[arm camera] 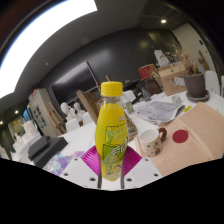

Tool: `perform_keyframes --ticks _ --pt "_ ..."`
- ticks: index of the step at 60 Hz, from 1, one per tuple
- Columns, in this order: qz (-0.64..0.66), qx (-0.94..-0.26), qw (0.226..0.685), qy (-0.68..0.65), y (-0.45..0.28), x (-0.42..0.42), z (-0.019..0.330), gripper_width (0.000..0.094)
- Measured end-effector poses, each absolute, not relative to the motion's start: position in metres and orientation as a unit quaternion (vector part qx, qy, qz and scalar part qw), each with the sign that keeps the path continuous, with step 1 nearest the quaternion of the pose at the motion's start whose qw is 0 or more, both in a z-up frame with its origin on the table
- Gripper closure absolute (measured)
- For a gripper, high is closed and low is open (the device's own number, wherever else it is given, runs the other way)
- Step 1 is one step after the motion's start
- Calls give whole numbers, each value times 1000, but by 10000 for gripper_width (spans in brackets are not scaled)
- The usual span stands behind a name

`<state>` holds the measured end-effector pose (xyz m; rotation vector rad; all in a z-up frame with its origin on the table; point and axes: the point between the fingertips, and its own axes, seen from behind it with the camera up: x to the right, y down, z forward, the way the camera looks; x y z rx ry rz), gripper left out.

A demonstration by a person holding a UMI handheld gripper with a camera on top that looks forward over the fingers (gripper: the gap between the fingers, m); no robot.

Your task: Pour water

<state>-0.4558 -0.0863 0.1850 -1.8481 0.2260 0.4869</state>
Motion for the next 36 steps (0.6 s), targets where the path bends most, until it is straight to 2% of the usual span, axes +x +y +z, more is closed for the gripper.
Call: perform_keyframes --ticks 4,10,18,28,36 --pt "290 -765 555 149 -62 -478 202 689" --pt "422 -718 497 244 -26 -503 216 690" --pt "540 -642 411 357 22 -503 204 691" --pt "638 -528 296 476 49 -498 186 690" --pt "670 -470 246 519 58 -489 175 689"
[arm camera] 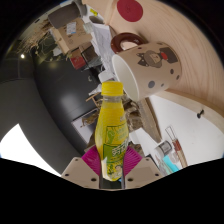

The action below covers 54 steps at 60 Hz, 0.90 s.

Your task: Pour water

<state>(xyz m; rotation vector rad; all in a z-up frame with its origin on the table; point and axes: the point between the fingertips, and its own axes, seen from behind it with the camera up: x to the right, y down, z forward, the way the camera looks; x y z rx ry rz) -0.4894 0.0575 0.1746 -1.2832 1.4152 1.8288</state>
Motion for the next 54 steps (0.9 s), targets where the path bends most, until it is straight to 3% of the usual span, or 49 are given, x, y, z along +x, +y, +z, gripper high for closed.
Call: perform_keyframes --ticks 10,22,29,40,48,54 --pt "671 -464 233 530 58 -481 166 691" --pt "660 -514 244 490 56 -490 177 692" --pt "626 -585 308 414 55 -489 197 691" --pt "483 -695 471 249 60 -445 240 689" --pt "336 -730 577 142 63 -387 274 688" --pt "226 -736 631 92 66 -333 284 689"
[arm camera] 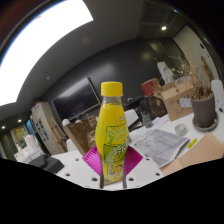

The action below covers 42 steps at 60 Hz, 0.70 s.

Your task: Pour water

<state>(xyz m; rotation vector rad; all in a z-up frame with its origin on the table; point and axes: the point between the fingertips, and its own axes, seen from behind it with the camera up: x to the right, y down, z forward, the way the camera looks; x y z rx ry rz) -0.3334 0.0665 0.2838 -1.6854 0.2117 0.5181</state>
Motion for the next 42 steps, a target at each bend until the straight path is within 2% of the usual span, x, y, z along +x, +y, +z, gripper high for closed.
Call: perform_keyframes --ticks 8,16,22,31,38,42 --pt "87 -757 645 61 71 -259 262 687" --pt "8 -779 626 33 73 -214 208 688" --pt "-15 -799 600 22 75 -205 156 687" --pt "-30 -820 572 16 69 -195 100 685" --pt "-33 -829 557 20 61 -193 68 684" --pt "-29 -821 569 33 61 -190 68 679"
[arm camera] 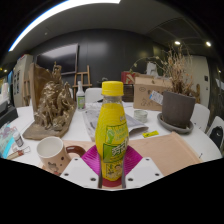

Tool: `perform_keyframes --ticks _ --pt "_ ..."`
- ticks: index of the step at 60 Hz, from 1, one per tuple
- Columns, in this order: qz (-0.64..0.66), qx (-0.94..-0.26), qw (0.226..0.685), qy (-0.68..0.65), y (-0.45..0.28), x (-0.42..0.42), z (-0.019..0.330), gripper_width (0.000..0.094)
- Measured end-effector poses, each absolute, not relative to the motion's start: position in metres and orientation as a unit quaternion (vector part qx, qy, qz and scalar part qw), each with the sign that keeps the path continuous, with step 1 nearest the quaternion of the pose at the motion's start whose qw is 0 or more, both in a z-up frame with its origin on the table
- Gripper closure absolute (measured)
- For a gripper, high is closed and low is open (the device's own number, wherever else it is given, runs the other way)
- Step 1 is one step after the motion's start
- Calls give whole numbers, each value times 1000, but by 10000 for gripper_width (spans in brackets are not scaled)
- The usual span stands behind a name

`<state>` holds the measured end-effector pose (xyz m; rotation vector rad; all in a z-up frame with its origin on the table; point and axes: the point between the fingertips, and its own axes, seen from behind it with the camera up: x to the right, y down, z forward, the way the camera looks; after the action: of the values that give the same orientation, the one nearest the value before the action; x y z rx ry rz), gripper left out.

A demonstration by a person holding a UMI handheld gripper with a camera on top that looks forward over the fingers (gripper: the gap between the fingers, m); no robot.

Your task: Pour water

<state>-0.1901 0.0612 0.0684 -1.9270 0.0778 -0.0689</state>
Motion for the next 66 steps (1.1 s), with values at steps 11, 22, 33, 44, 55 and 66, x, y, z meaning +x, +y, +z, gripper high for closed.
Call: perform_keyframes --ticks 11,22,33,44,55,66 --pt "-25 -823 565 46 59 -187 68 431" --pt "-35 -841 533 81 35 -179 77 74" --pt "-59 -853 509 97 -32 -188 116 79" --pt "-60 -862 496 81 -131 -226 163 77" --pt "-69 -871 484 56 -220 -263 201 73" --pt "-65 -873 481 43 -274 -289 216 76"
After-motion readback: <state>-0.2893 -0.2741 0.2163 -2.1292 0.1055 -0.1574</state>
